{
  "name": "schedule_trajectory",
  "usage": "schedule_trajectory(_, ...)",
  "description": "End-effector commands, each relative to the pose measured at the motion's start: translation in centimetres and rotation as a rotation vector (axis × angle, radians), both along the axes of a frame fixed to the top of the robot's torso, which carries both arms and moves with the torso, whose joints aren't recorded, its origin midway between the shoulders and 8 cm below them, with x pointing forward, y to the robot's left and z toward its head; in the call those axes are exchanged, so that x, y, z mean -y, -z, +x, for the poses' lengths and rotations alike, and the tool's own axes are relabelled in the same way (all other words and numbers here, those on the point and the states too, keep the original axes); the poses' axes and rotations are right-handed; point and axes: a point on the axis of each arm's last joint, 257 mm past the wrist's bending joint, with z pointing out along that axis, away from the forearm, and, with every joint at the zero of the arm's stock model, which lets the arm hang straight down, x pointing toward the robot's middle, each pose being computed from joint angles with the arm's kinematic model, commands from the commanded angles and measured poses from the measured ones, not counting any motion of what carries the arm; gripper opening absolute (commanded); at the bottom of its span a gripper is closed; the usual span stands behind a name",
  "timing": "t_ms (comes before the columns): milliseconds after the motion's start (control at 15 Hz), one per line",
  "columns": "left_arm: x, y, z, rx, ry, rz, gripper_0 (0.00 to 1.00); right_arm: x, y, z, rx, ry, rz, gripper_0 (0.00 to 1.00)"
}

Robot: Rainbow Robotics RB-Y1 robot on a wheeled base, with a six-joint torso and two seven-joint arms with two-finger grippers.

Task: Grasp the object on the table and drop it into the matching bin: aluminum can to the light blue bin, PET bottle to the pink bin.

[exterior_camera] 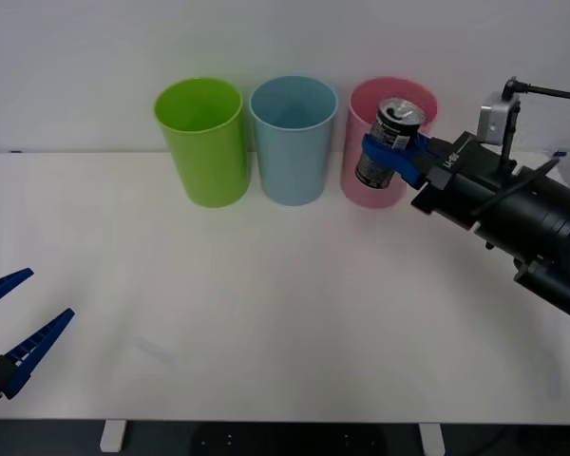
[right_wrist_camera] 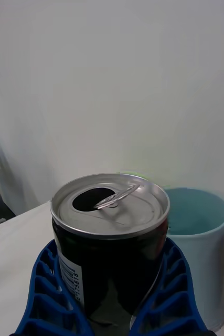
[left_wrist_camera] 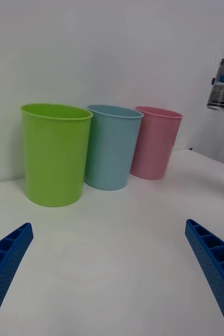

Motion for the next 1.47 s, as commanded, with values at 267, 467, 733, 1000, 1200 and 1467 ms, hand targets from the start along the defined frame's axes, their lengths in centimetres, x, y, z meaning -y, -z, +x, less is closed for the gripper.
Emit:
schedule_trajectory(267,0.0,0.0,0.0,0.0,0.0,0.0,1.0,-0.5,-2.8,5.5,0.021,0.023,-0.024,0.0)
schedule_trajectory(467,0.0,0.0,0.0,0.0,0.0,0.0,1.0,-0.9,-3.8,9.2,0.003,0.041,-0.028,0.0)
schedule_trajectory(733,0.0,0.0,0.0,0.0,0.0,0.0,1.0,-2.7,-4.0,12.4,-0.015,0.059,-0.034,0.0)
schedule_trajectory(1000,0.0,0.0,0.0,0.0,0.0,0.0,1.0,-5.0,-3.5,14.4,-0.036,0.067,-0.042,0.0)
schedule_trajectory(1200,0.0,0.0,0.0,0.0,0.0,0.0,1.0,-6.5,-3.4,16.0,-0.047,0.092,-0.041,0.0)
schedule_trajectory(1467,0.0,0.0,0.0,0.0,0.0,0.0,1.0,-8.7,-3.8,18.3,-0.059,0.144,-0.017,0.0)
